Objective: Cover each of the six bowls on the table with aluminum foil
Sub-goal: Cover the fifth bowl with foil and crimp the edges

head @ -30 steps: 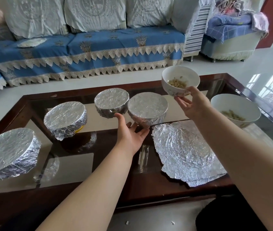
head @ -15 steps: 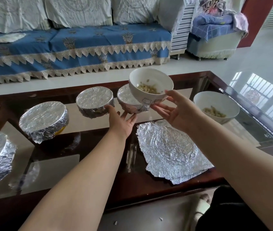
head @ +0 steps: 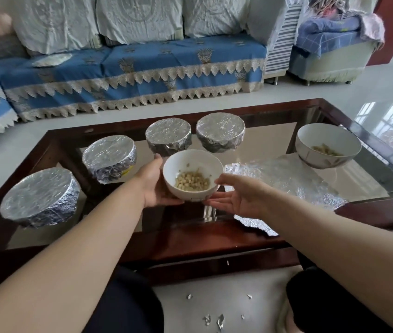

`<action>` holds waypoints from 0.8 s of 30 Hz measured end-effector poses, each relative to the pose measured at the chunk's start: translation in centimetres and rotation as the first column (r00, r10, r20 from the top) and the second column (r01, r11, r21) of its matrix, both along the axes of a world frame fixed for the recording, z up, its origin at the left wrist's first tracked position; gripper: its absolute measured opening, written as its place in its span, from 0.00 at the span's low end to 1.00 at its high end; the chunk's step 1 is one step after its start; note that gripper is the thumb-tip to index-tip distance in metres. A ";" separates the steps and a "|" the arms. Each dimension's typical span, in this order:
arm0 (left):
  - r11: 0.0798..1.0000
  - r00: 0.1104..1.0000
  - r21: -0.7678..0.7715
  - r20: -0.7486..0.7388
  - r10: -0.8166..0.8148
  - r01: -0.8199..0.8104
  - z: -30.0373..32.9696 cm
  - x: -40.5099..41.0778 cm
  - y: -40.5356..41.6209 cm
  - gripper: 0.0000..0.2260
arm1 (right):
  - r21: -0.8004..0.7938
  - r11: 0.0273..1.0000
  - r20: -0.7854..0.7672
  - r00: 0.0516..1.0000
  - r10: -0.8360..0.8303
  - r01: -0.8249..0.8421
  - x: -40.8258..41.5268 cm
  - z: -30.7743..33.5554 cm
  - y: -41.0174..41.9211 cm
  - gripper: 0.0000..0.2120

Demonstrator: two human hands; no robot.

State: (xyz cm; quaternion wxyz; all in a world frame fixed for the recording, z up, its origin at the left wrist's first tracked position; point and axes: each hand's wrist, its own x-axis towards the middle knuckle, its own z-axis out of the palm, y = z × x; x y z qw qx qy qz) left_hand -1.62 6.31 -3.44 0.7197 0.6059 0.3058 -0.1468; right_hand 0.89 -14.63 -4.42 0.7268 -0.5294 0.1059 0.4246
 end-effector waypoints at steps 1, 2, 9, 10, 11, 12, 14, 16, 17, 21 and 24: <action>0.999 0.999 0.014 -0.014 -0.037 0.037 -0.2 -0.4 0.3 0.31 | -0.009 1.000 0.000 1.000 0.011 -0.011 -0.5 -0.2 0.1 0.09; 0.998 0.998 0.024 -0.028 -0.064 0.065 -0.3 -0.8 0.4 0.31 | -0.021 1.000 0.001 1.000 0.019 -0.019 -0.9 -0.4 0.1 0.06; 0.986 0.995 0.154 -0.077 -0.058 0.070 -1.4 -1.9 1.0 0.19 | -0.130 0.974 0.069 0.978 0.198 -0.188 -1.9 -0.7 0.1 0.13; 0.985 0.996 0.163 -0.074 -0.053 0.065 -1.5 -1.9 1.2 0.19 | -0.157 0.964 0.095 0.969 0.229 -0.213 -1.8 -0.4 -0.1 0.14; 0.983 0.996 0.172 -0.069 -0.048 0.059 -1.6 -1.9 1.4 0.19 | -0.205 0.951 0.131 0.957 0.260 -0.231 -1.7 0.1 -0.2 0.16; 0.982 0.997 0.179 -0.068 -0.047 0.059 -1.7 -1.9 1.6 0.19 | -0.284 0.931 0.191 0.938 0.288 -0.228 -1.5 0.4 -0.3 0.17; 0.977 0.996 0.204 -0.070 -0.052 0.066 -1.9 -1.8 1.6 0.19 | -0.563 0.821 0.401 0.839 0.369 -0.092 -0.7 0.7 -0.6 0.16; 0.974 0.997 0.220 -0.059 -0.049 0.060 -2.0 -1.7 1.5 0.19 | -0.842 0.501 0.514 0.582 0.630 0.200 0.2 0.5 -1.3 0.19; 0.973 0.997 0.223 -0.053 -0.048 0.059 -2.1 -1.7 1.3 0.19 | -0.886 0.345 0.458 0.471 0.754 0.309 0.5 0.0 -1.5 0.24; 0.970 0.998 0.235 -0.045 -0.046 0.055 -2.4 -1.6 1.0 0.22 | -0.973 0.053 0.152 0.457 0.876 0.223 0.2 -2.6 -1.4 0.46; 0.913 0.997 0.402 -0.043 -0.058 0.070 -2.4 -1.2 1.0 0.31 | -0.964 0.049 0.164 0.442 0.882 0.260 0.0 -3.3 -0.9 0.41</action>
